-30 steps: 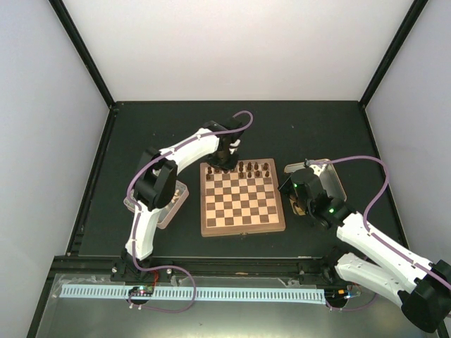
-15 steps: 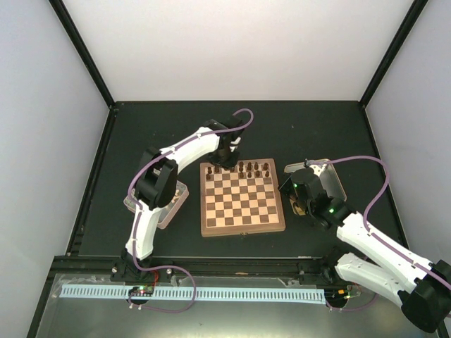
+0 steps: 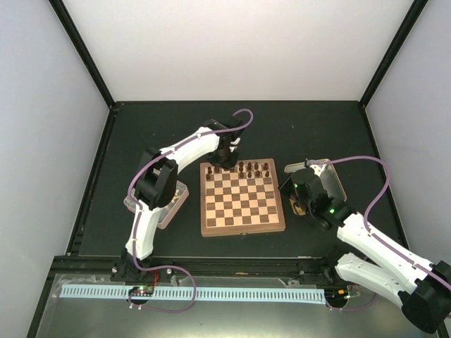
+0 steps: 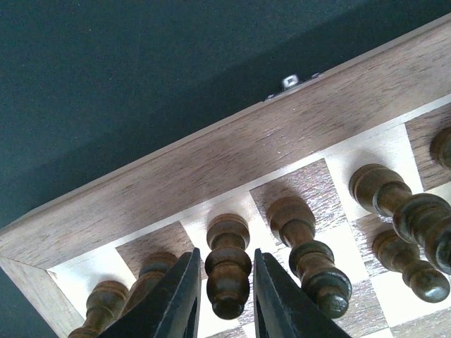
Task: Set up the chess pieces on the board
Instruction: Place the chess piece on the chessboard.
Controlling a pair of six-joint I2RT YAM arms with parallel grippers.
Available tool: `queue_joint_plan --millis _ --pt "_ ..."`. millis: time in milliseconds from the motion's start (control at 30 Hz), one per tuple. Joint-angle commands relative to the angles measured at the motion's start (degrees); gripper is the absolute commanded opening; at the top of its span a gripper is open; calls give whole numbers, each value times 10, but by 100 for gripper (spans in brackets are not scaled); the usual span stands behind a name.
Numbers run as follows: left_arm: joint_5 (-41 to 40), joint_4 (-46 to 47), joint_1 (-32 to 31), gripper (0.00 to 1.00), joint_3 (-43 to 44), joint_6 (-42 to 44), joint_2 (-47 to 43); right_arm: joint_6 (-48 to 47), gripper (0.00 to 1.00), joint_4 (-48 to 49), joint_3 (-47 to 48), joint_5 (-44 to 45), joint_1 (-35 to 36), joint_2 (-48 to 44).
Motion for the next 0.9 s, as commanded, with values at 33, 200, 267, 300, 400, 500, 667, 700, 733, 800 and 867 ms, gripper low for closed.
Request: queue_joint_plan --millis 33,200,267,300,400,500,667,700,733,800,867 --pt "-6 -13 2 25 11 3 -26 -2 18 1 -3 17 2 -10" --pt "3 -12 2 28 12 4 -41 -2 18 1 -3 16 2 -12" --pt "1 -13 2 29 13 2 -48 -2 18 0 -2 14 2 -12" --pt "-2 -15 2 29 13 1 -52 -3 18 0 -2 15 3 -13" --pt "-7 -19 2 29 10 -3 -68 -7 18 2 -1 12 2 -13" --pt "-10 -14 2 29 -5 -8 -99 -32 18 25 -1 -5 3 -11" --pt "-5 16 3 31 -48 -17 -175 -129 17 117 -8 -83 3 3" --pt "4 27 3 32 -61 -18 -194 -160 17 143 -8 -109 3 9" --pt "16 41 3 32 -75 -18 -216 -195 17 171 -9 -144 2 15" --pt "49 75 3 34 -108 -18 -261 -258 16 227 -9 -212 2 28" --pt "95 114 4 37 -140 -18 -308 -316 15 272 -8 -277 3 39"
